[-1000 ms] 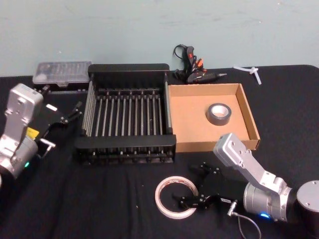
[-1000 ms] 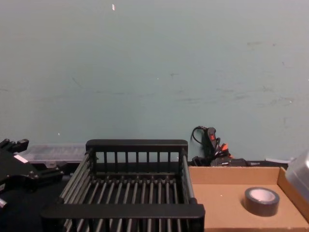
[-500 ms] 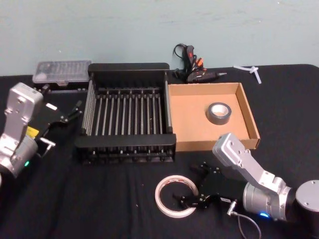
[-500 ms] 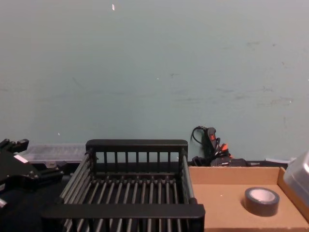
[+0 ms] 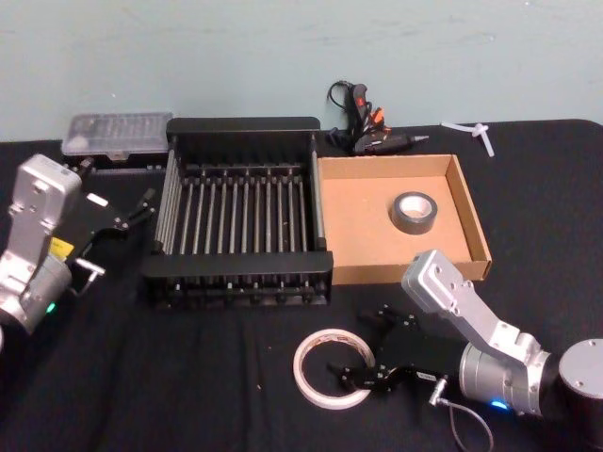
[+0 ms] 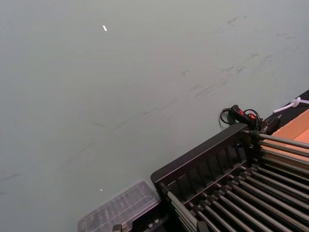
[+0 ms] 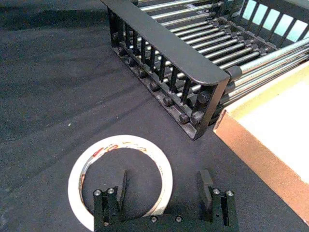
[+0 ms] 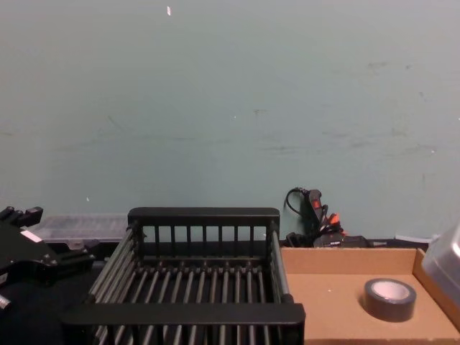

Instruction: Pick up the white tape and place it into the black box , Pick up the silver tape and place it into the brown box.

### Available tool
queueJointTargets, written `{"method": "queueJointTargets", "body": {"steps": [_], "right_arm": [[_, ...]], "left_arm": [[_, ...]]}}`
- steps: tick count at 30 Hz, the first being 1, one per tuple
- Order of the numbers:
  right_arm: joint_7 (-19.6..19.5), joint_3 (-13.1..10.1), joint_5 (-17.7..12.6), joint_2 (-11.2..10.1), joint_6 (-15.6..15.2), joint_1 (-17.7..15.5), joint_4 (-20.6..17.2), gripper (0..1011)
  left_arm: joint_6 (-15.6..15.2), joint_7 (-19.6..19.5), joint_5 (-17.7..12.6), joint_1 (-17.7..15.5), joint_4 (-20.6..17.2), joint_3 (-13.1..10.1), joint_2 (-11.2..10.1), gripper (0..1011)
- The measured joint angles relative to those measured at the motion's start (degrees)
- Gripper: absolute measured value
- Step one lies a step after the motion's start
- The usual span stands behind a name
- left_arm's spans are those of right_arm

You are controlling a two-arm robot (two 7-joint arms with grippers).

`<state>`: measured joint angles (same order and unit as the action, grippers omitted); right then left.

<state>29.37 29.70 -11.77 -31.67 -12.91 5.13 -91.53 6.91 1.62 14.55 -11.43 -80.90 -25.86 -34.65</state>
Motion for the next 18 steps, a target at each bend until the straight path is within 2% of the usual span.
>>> {"method": "queueJointTargets", "body": {"steps": [7, 18], "right_arm": [[0.0, 0.0, 0.0, 0.0, 0.0, 0.0, 0.0, 836], [0.1, 0.0, 0.0, 0.0, 0.0, 0.0, 0.0, 456]], "left_arm": [[0.0, 0.0, 0.0, 0.0, 0.0, 0.0, 0.0, 1001], [0.0, 0.0, 0.0, 0.0, 0.0, 0.0, 0.0, 1001]]}}
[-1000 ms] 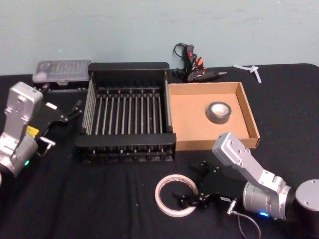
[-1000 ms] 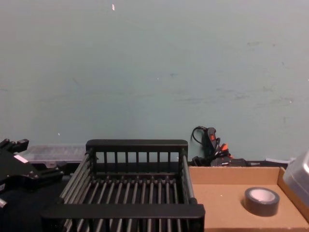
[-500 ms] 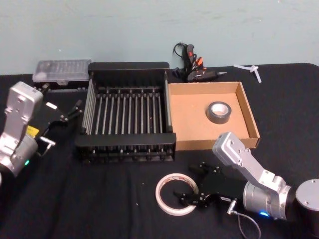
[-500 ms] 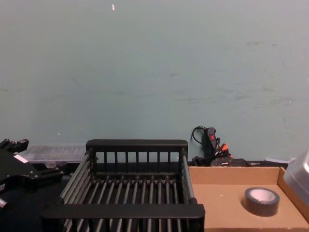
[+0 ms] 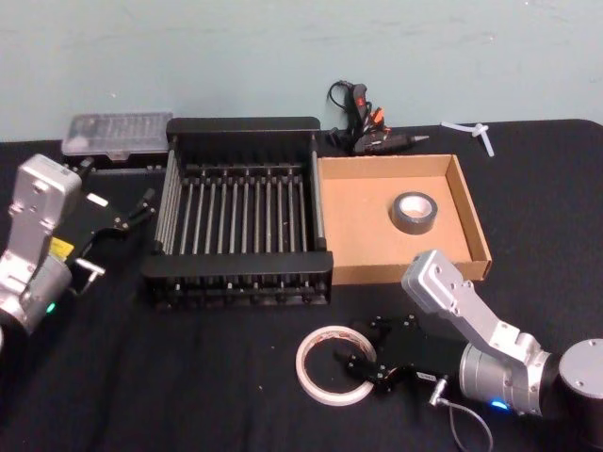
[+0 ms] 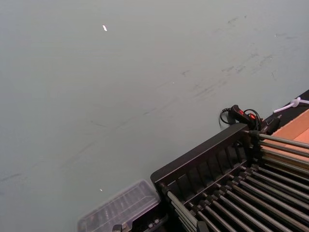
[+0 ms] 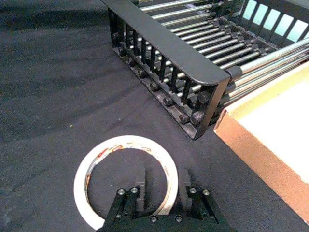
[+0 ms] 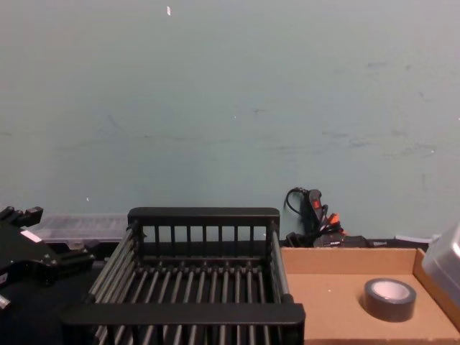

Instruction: Pick up the white tape and place it into the black box , Pick up the silver tape and place it into the brown box.

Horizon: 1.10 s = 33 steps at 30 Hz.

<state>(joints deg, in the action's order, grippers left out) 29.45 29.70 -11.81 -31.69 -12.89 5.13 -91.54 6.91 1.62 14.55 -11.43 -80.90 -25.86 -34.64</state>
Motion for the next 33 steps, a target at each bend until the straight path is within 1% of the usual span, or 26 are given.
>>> {"method": "queueJointTargets", "body": {"steps": [1, 7, 8, 10, 13, 24, 28, 33], "right_arm": [[0.0, 0.0, 0.0, 0.0, 0.0, 0.0, 0.0, 443], [0.0, 0.0, 0.0, 0.0, 0.0, 0.0, 0.0, 239], [0.0, 0.0, 0.0, 0.0, 0.0, 0.0, 0.0, 239], [0.0, 0.0, 0.0, 0.0, 0.0, 0.0, 0.0, 159], [0.0, 0.0, -0.1, 0.0, 0.0, 0.0, 0.0, 111], [0.1, 0.0, -0.2, 0.0, 0.0, 0.0, 0.0, 99], [0.5, -0.7, -1.2, 0.0, 0.0, 0.0, -0.2, 99], [1.1, -1.3, -2.4, -0.5, 0.5, 0.0, -1.3, 99]], "left_arm": [[0.0, 0.0, 0.0, 0.0, 0.0, 0.0, 0.0, 1001], [0.0, 0.0, 0.0, 0.0, 0.0, 0.0, 0.0, 1001], [0.0, 0.0, 0.0, 0.0, 0.0, 0.0, 0.0, 1001], [0.0, 0.0, 0.0, 0.0, 0.0, 0.0, 0.0, 1001], [0.0, 0.0, 0.0, 0.0, 0.0, 0.0, 0.0, 1001], [0.0, 0.0, 0.0, 0.0, 0.0, 0.0, 0.0, 1001], [0.0, 0.0, 0.0, 0.0, 0.0, 0.0, 0.0, 1001], [0.0, 0.0, 0.0, 0.0, 0.0, 0.0, 0.0, 1001]]}}
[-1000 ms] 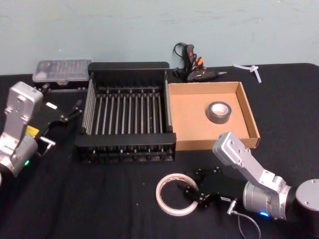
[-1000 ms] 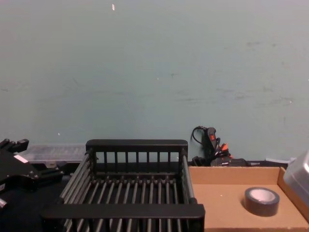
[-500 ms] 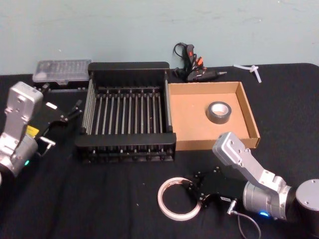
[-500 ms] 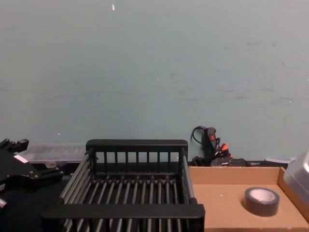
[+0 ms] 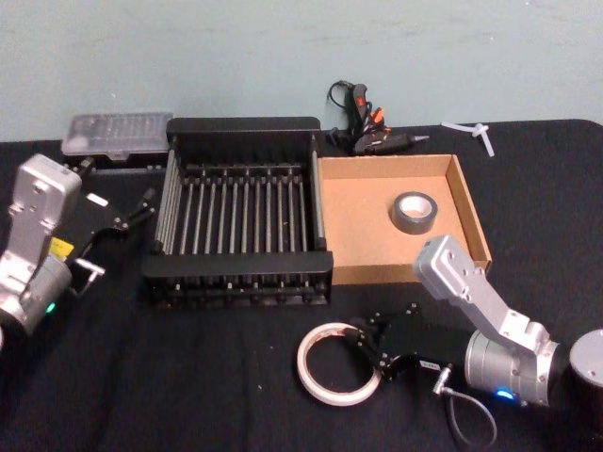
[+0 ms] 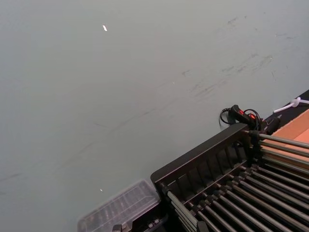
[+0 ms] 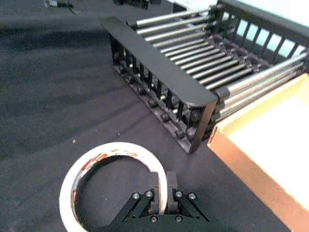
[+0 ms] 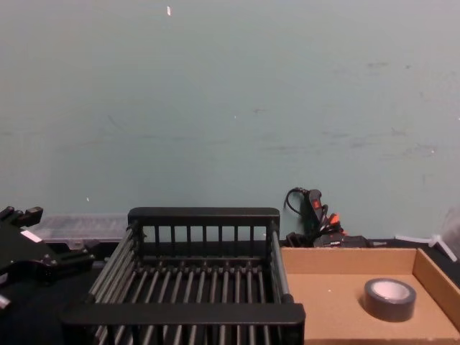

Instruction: Pick up the white tape and place it into the black box , Pick up the silver tape and place it into the brown box.

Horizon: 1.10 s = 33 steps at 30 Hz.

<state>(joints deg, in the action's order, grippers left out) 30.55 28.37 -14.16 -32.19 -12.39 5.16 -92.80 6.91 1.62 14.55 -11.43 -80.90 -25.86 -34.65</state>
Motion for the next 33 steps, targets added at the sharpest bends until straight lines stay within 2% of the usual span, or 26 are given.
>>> {"method": "queueJointTargets", "body": {"steps": [11, 20, 27, 33], "right_arm": [[1.4, -0.6, -2.1, -1.9, 1.7, -0.2, -3.2, 99], [2.8, -1.3, -5.0, -4.0, 3.7, -0.4, -6.8, 99], [2.7, -1.7, -6.4, -4.1, 4.5, 0.7, -7.9, 99], [1.4, -1.8, -7.1, -2.8, 4.4, 2.9, -7.7, 99]], "left_arm": [[0.0, 0.0, 0.0, 0.0, 0.0, 0.0, 0.0, 1001], [0.0, 0.0, 0.0, 0.0, 0.0, 0.0, 0.0, 1001], [0.0, 0.0, 0.0, 0.0, 0.0, 0.0, 0.0, 1001], [0.0, 0.0, 0.0, 0.0, 0.0, 0.0, 0.0, 1001]]}}
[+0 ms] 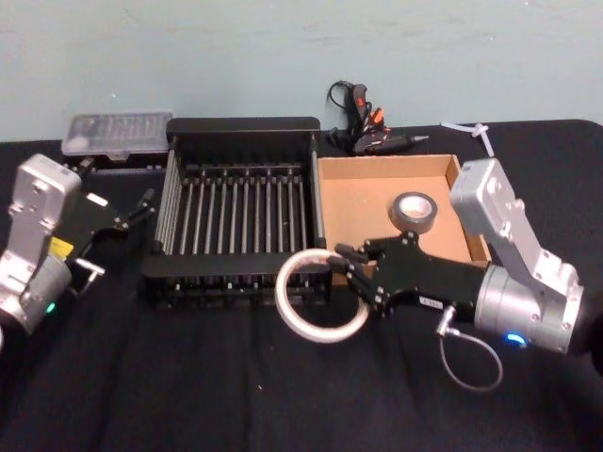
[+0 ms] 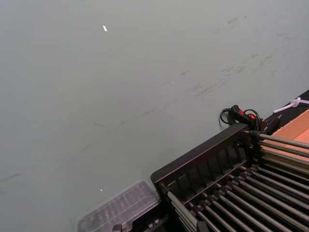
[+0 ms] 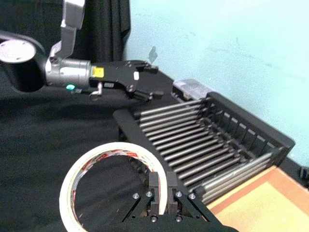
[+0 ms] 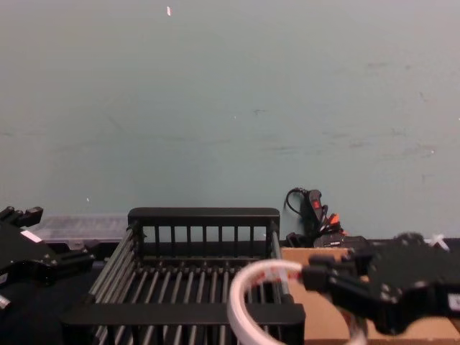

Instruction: Pick up the white tape and place it into the black box , Pick up the silver tape and place it into the brown box.

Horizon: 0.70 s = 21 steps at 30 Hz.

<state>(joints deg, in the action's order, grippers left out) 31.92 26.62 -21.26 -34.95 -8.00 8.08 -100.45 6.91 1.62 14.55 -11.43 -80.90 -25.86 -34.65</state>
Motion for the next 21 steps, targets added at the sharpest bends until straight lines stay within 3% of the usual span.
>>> {"method": "queueJointTargets", "body": {"steps": [12, 21], "right_arm": [[-2.5, 1.7, 0.2, 4.3, -2.1, 6.3, 3.6, 99], [-7.3, 2.5, 2.2, 9.8, -5.1, 11.0, 9.1, 99]], "left_arm": [[0.0, 0.0, 0.0, 0.0, 0.0, 0.0, 0.0, 1001], [0.0, 0.0, 0.0, 0.0, 0.0, 0.0, 0.0, 1001]]}}
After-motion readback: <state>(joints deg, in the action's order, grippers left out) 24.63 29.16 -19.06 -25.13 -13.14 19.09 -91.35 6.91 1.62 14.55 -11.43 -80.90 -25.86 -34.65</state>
